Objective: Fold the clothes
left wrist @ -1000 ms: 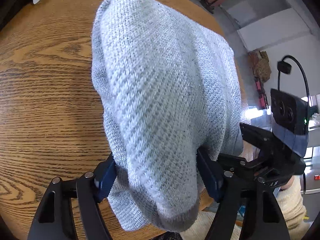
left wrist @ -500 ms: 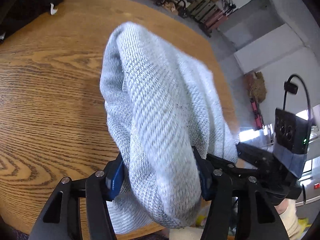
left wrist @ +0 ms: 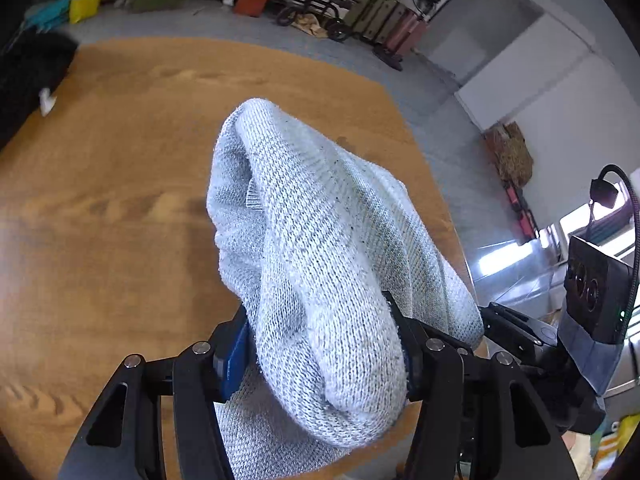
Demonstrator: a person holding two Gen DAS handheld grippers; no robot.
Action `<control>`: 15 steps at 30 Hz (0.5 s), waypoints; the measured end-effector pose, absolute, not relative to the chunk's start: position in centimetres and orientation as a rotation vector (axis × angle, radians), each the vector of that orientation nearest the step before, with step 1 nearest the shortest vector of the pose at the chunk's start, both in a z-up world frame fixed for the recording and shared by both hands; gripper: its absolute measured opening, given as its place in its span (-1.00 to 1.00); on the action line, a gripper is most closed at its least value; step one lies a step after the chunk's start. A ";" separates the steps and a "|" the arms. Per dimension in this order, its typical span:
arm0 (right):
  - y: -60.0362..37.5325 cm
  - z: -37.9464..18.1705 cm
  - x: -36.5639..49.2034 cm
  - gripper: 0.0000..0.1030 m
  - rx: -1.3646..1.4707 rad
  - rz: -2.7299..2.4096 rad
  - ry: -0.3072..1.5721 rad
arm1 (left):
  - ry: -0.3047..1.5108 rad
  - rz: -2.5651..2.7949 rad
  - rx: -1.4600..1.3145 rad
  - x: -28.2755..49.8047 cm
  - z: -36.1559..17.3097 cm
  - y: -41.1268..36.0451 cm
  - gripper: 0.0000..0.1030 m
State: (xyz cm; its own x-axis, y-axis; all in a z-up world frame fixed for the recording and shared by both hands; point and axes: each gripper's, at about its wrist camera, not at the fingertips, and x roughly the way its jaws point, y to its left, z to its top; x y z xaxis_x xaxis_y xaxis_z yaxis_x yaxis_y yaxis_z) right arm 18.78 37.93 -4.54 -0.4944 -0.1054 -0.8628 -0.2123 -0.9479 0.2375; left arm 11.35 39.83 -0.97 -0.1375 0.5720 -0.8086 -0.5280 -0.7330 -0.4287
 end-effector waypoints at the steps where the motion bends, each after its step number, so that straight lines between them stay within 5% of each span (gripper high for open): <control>1: 39.2 -4.6 20.6 -0.05 -1.528 2.610 0.493 | -0.039 1.939 -1.396 10.9 -0.7 40.7 0.16; 13: 52.8 -1.7 13.7 -0.22 -1.315 2.473 0.394 | 0.018 1.898 -1.301 1.2 -1.6 52.3 0.14; 15: 55.2 -1.9 12.3 -0.48 -1.330 2.427 0.367 | 0.046 1.896 -1.317 0.1 -2.6 56.8 0.14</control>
State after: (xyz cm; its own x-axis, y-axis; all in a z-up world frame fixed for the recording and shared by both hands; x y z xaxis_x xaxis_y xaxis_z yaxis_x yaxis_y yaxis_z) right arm 12.25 55.19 -1.86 -0.4994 0.1761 -0.8483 -0.4193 -0.9060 0.0588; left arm 0.15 56.77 -2.61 -0.1288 0.5882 -0.7984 -0.6264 -0.6724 -0.3943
